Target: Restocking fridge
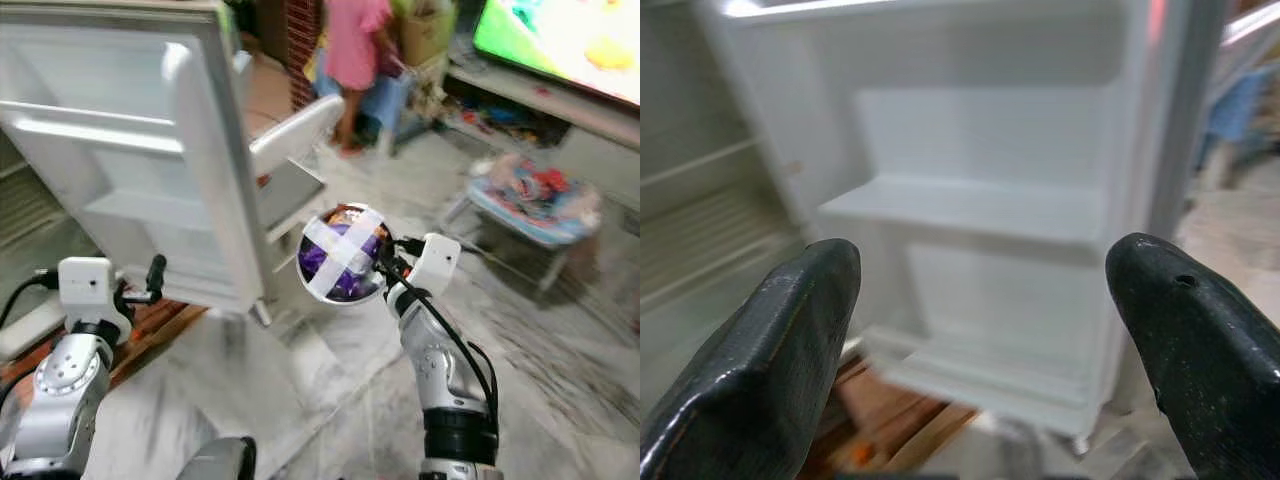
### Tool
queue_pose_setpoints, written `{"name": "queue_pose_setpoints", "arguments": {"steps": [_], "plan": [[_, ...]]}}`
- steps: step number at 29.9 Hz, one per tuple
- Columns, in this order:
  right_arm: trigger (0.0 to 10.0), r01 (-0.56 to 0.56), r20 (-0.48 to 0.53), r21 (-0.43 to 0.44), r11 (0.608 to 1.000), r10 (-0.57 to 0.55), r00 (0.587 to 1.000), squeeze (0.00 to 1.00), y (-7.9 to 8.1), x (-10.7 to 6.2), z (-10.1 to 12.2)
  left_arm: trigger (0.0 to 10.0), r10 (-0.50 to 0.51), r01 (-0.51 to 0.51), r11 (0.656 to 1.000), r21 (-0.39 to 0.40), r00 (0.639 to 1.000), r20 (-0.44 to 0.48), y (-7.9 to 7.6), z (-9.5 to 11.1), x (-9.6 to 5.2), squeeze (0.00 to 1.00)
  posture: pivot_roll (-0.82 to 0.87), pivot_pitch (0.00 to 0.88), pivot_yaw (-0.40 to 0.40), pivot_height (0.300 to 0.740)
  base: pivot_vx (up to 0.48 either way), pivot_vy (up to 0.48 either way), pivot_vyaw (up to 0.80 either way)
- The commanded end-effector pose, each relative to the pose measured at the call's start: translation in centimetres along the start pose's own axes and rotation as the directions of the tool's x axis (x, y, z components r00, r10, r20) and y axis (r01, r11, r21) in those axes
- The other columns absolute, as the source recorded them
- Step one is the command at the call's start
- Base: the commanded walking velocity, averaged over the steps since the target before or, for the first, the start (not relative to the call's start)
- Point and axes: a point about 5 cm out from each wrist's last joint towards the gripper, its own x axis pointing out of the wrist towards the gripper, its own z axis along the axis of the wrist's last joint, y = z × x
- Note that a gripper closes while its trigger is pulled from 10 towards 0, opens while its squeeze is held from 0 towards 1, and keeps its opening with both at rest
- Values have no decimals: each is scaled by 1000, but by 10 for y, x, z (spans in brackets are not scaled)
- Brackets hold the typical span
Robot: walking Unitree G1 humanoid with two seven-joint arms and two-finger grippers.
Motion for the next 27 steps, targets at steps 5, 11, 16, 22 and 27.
{"name": "queue_pose_setpoints", "arguments": {"steps": [5,11,16,22,27], "plan": [[10000,-21,28,-7,1000,22,999,0,0,2,9,10000,18,-18,999,-36,1000,3,-2,0,-2,0,56,52,-45,740,0,0,800],[10000,-59,24,-10,998,59,998,0,9,8,12,10000,-8,9,999,-37,1000,18,-9,5,2,0,56,63,-47,740,0,0,800],[10000,-60,50,-41,997,62,997,0,10,7,16,10000,-26,28,999,-34,999,34,-8,7,4,0,52,70,-44,740,0,0,800],[10000,-72,36,-30,997,73,997,0,14,6,9,10000,-28,30,999,-31,998,62,-8,11,6,0,53,72,-39,740,0,0,800],[10000,-74,30,-23,997,74,997,0,15,6,6,10000,-58,61,996,-63,998,40,-12,10,7,0,53,71,-32,740,0,0,800]]}}
